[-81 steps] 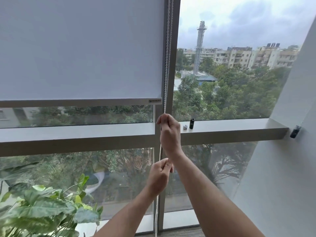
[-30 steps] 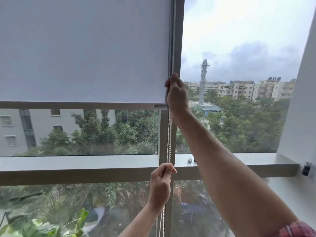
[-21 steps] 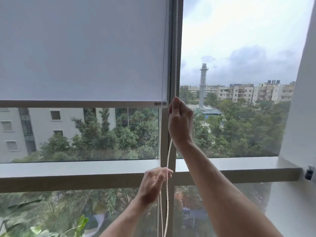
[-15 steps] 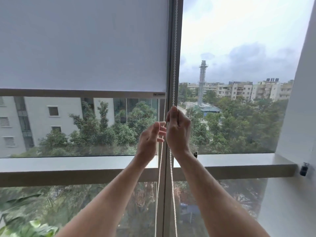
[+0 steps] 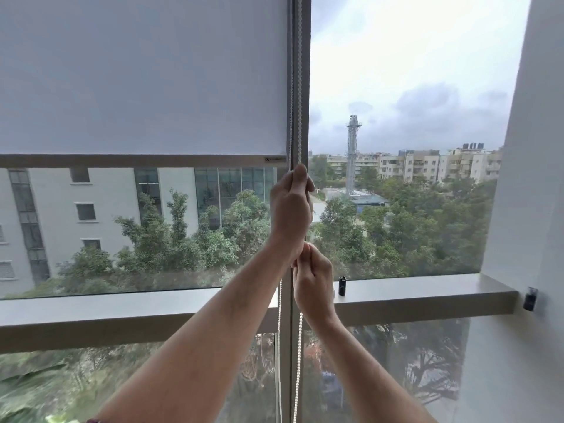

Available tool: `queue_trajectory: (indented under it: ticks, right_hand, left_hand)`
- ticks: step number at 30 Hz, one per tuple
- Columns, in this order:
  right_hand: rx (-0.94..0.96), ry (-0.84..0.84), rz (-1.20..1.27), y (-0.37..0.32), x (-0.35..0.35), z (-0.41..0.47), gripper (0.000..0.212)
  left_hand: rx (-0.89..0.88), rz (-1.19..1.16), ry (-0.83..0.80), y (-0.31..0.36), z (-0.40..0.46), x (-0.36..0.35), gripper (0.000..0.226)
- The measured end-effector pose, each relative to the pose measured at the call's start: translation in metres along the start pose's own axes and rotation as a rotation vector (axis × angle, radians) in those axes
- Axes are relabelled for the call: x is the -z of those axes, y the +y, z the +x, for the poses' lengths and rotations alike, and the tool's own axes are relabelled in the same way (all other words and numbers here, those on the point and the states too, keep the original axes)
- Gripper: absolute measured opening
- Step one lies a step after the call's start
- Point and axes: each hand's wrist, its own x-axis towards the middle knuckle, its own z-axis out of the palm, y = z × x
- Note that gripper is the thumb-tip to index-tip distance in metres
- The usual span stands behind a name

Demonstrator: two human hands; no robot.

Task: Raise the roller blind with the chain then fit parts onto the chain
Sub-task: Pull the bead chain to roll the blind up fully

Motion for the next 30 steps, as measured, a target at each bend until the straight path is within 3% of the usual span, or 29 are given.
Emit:
queue_trajectory:
  ticks: [5,9,15,20,26,30]
  right_hand:
    - [-0.209,-0.193,0.11,0.03,0.019,-0.01,0.05]
    - [-0.211,-0.032,0.059,0.025,0.027,0.021,0.059]
    - [-0.122,-0.033,0.255,-0.035,0.009,0.083,0.045]
    - [-0.052,-0.064,0.271,-0.091,-0.024,0.126,0.035]
    - [0.145,0.088,0.139,-0.094,-0.038,0.116,0.038]
    - [0.204,0.097,0.124,-0.084,-0.029,0.098,0.038]
  left_hand:
    - [0.017,0.023,0.003,-0.038,-0.036,0.024,0.043]
    - [-0.003,0.092,0.022,-0.064,-0.063,0.034,0.044]
    - [0.079,0.057,0.035,-0.086,-0.088,0.04,0.046]
    - [0.067,0.058,0.022,-0.089,-0.099,0.04,0.042]
    - [0.065,0.127,-0.054,-0.091,-0.093,0.06,0.04]
    - [0.214,0.176,-0.203,-0.094,-0.08,0.094,0.047]
